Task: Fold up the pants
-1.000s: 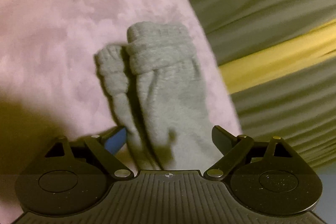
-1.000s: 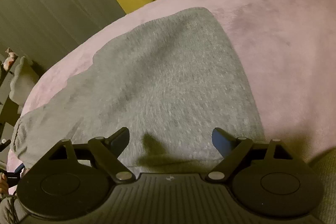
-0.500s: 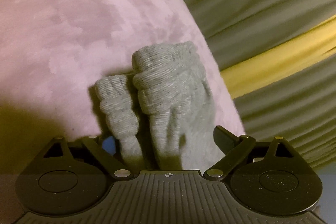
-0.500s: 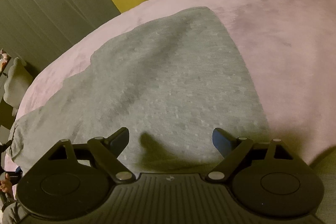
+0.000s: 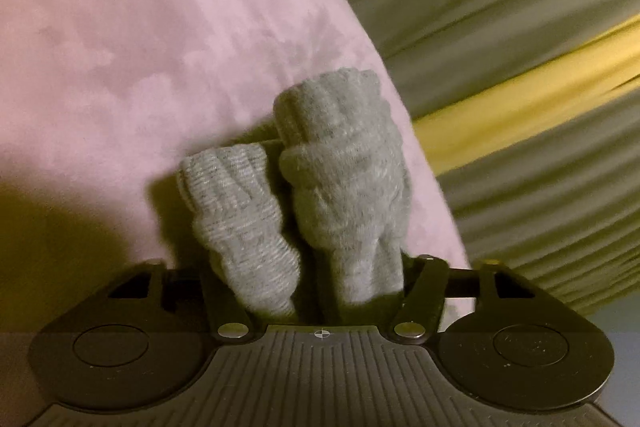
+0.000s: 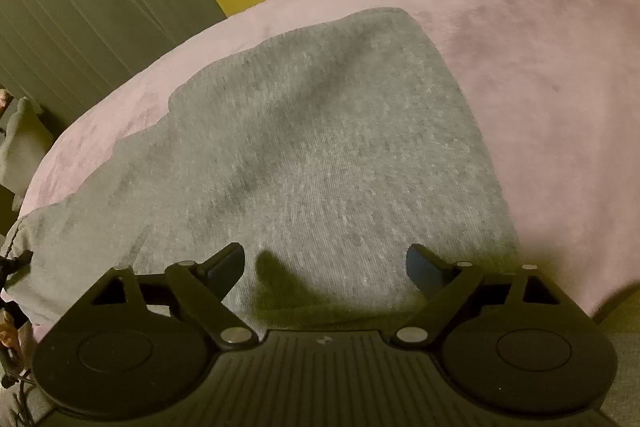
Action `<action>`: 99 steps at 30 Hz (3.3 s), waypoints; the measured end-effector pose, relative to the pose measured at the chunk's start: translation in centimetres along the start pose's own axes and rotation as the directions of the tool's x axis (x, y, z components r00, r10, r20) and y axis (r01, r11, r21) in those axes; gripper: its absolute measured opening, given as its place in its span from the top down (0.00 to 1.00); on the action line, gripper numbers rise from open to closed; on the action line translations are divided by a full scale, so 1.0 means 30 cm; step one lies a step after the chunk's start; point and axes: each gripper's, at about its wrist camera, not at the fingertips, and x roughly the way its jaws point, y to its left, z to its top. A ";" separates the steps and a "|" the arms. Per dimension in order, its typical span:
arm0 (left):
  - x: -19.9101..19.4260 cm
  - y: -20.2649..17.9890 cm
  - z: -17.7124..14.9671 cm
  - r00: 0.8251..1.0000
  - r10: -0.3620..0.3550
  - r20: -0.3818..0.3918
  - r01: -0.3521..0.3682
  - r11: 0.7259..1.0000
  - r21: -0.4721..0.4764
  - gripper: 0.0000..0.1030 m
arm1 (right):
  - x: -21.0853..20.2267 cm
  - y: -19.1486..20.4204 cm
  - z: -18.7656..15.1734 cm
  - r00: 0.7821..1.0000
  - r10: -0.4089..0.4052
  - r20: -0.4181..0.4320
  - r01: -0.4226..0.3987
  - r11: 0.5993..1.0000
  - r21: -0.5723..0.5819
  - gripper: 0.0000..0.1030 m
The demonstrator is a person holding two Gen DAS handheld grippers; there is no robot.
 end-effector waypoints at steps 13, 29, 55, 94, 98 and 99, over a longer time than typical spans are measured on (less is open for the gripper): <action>-0.124 -0.295 -0.058 0.991 0.060 0.116 -0.083 0.976 0.203 0.75 | -0.065 -0.021 0.005 0.998 0.024 0.061 -0.027 0.999 0.039 0.13; 0.196 -1.168 -1.192 0.978 -0.095 -0.188 0.209 0.339 0.917 0.67 | -0.280 -0.231 0.051 0.953 0.068 0.296 -0.131 0.971 0.198 0.13; 0.122 -0.776 -0.780 0.981 0.123 -0.147 -0.046 0.896 0.442 0.06 | -0.061 -0.248 0.044 0.970 0.217 0.109 -0.237 0.944 0.231 0.31; 0.452 -0.845 -0.859 0.915 0.401 -0.028 -0.190 0.493 0.849 0.03 | -0.112 -0.188 0.048 0.968 0.014 0.250 -0.029 0.998 0.058 0.26; 0.419 -0.828 -0.816 0.904 0.425 0.033 -0.279 0.529 0.801 0.02 | -0.127 -0.184 0.062 0.968 -0.051 0.247 0.042 0.998 0.045 0.15; 0.397 -0.830 -0.804 0.901 0.427 0.074 -0.314 0.526 0.791 0.02 | -0.132 -0.189 0.071 0.969 -0.058 0.242 0.045 0.997 0.059 0.14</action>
